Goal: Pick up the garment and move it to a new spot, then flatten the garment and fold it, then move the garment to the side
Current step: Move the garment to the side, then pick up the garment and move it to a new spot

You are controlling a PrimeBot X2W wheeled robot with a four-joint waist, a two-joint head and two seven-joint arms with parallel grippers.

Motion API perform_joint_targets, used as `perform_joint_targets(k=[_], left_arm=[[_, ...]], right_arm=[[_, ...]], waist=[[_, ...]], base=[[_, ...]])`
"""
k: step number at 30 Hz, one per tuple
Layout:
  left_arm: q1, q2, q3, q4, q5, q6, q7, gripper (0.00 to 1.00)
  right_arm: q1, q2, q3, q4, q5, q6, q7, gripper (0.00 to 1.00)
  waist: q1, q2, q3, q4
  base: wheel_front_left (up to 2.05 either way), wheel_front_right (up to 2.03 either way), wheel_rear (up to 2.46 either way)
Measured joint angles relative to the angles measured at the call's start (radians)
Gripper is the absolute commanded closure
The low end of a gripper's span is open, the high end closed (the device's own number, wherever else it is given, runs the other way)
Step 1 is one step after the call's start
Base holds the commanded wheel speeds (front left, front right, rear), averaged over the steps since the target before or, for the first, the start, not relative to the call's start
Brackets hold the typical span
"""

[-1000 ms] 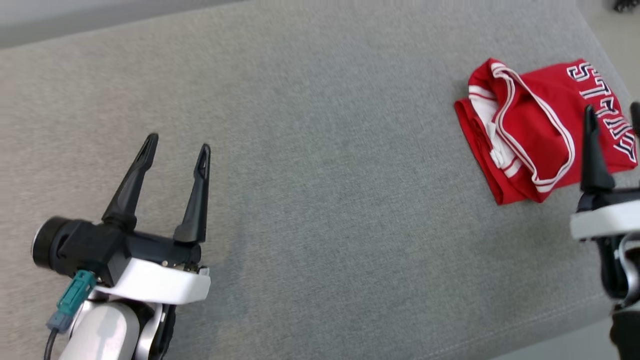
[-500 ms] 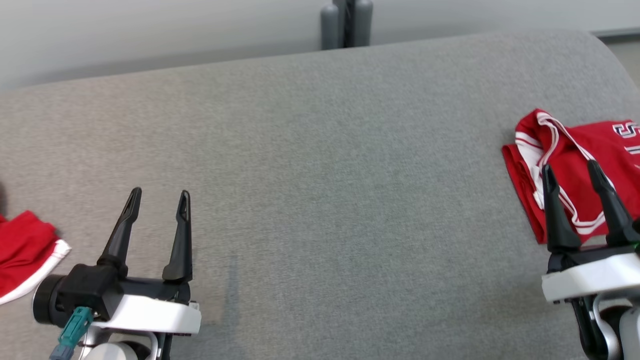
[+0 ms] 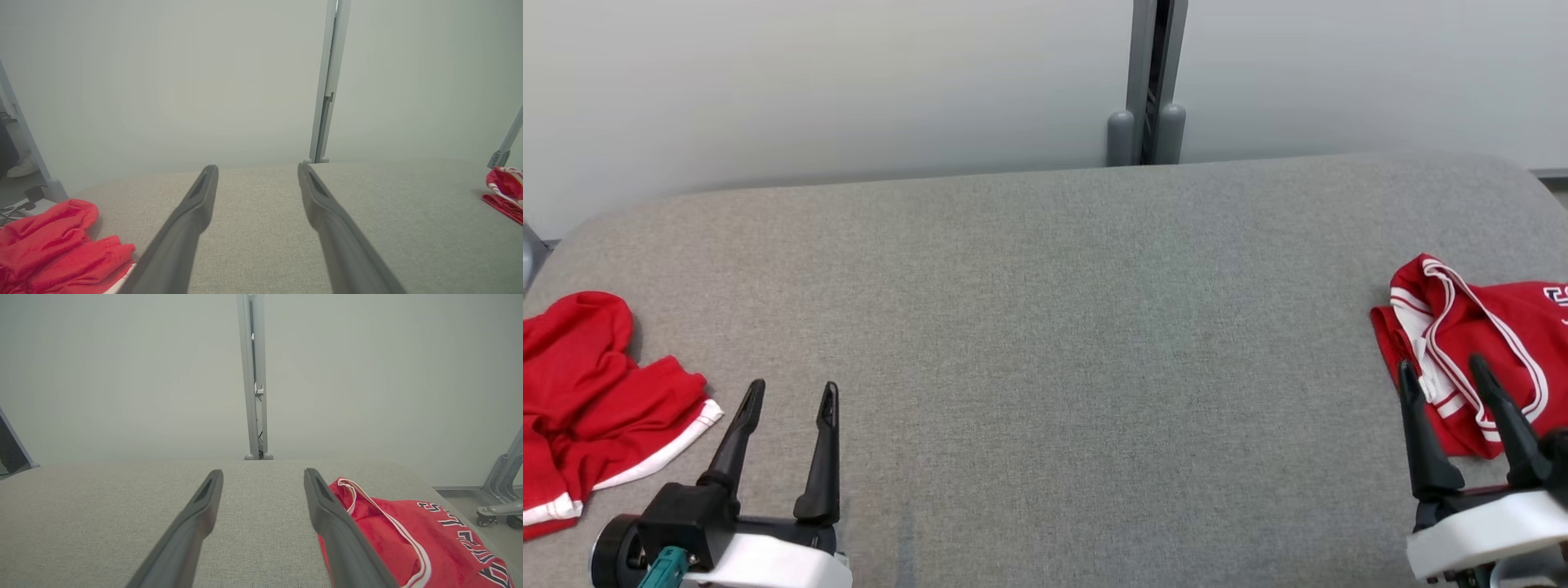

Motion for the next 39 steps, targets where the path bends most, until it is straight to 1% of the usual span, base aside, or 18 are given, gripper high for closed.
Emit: perform_joint_targets(k=[10,15,32,39], left_arm=[[0.042,0.008,-0.013,-0.001,-0.009,0.004,0.017,0.0],[0.05,0.013,-0.011,-0.005,-0.021,0.004,0.019,0.0],[0.046,0.021,-0.015,0.0,-0.033,0.004,0.025,0.0],[0.032,0.021,-0.021,0.004,-0.035,0.002,0.02,0.0]], right_arm=[[0.085,0.016,-0.017,-0.057,-0.003,0.0,0.026,0.0],[0.09,0.021,-0.024,-0.076,-0.002,0.0,0.03,0.0],[0.094,0.029,-0.033,-0.077,0.002,0.0,0.03,0.0],[0.095,0.029,-0.04,-0.083,-0.002,0.0,0.03,0.0]], waist=[[0.0,0.0,-0.055,0.003],[0.0,0.0,-0.056,0.002],[0.0,0.0,-0.055,-0.002],[0.0,0.0,-0.05,0.01]], base=[[0.0,0.0,0.0],[0.0,0.0,0.0],[0.0,0.0,0.0],[0.0,0.0,0.0]])
